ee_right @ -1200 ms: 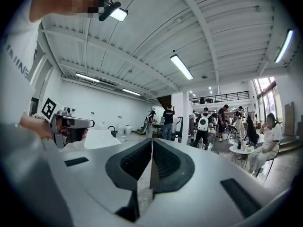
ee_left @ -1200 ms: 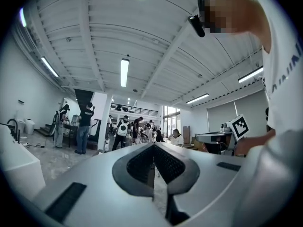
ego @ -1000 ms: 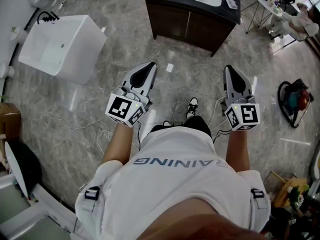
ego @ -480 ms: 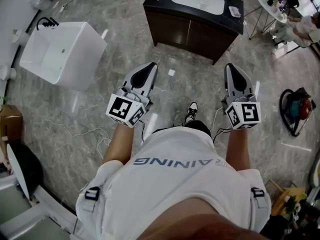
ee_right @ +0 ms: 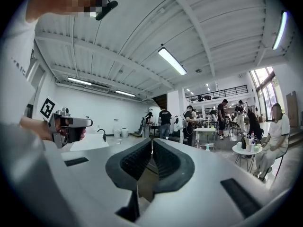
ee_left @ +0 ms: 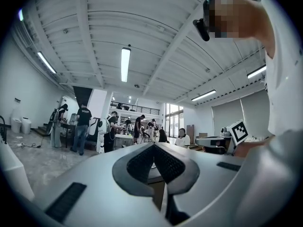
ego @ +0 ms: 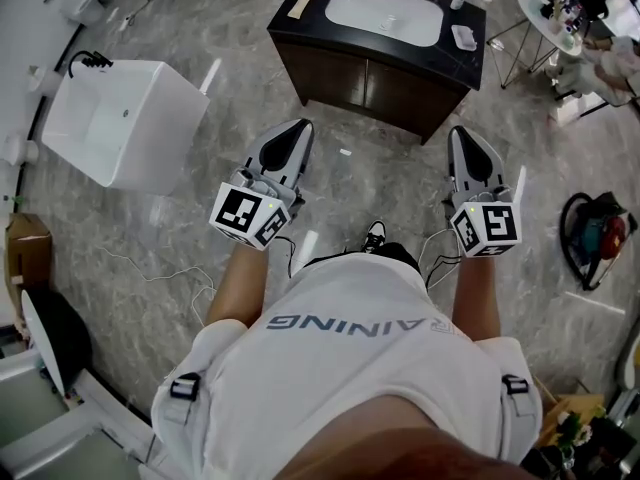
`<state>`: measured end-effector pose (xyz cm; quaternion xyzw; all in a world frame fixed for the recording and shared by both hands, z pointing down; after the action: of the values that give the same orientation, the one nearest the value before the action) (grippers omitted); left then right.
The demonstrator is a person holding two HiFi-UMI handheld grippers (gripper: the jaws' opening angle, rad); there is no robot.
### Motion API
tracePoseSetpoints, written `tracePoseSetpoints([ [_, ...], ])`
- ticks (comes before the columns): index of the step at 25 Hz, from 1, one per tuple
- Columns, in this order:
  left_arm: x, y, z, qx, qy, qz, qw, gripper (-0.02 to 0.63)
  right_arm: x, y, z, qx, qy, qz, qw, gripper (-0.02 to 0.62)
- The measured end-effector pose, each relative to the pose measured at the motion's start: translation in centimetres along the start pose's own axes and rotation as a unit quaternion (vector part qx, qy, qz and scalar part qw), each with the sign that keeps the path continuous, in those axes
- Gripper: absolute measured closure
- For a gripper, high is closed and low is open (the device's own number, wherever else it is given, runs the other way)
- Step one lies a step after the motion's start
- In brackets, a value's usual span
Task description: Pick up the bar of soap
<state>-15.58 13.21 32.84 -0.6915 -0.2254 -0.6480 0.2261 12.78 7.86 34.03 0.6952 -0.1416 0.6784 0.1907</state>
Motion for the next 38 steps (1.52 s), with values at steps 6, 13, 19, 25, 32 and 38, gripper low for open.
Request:
tracePoseSetpoints([
  [6,0.5,7.5,-0.2,0.006,0.002,-0.007,1.0,0.598,0.5,3.1,6.4,0.001,0.003,-0.005,1.0,0.574],
  [13,0.9,13.5,-0.4,0.02,0.005,-0.016,0.9997,0.598,0.7,5.5,11.4,0.011,0.01,-0.004,1.0,0.574],
  [19,1.1,17.6,-2.4,0.04,0.005,-0.011,0.9991,0.598,1.1,7.5,13.9,0.033,0.008,-0.005,0.999,0.574],
  [25,1.1,22.1,-6.3,0.064,0.006,0.0,0.9979,0.598,0.9,11.4,15.6,0.056,-0.001,-0.007,0.998,0.574],
  [32,0.9,26.1,-13.5,0.094,0.003,0.0,0.9956,0.598,-0.4,19.0,15.4,0.075,-0.009,-0.011,0.997,0.574],
  [38,0.9,29.3,-20.9,0.103,-0.012,-0.002,0.9946,0.598,-1.4,26.0,14.3,0.086,-0.015,-0.017,0.996,0.574],
])
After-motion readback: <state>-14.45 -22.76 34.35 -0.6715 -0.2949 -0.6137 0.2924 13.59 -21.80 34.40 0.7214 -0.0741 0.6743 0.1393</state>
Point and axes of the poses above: the fingertips, and each gripper's own axes: y forward along the fingers, z to its right, x out of its underside, the point moved 5 cm from there along -y, backward along the fingers, and after that the axes turned 9 degrees about x, right-handed, at the moved point
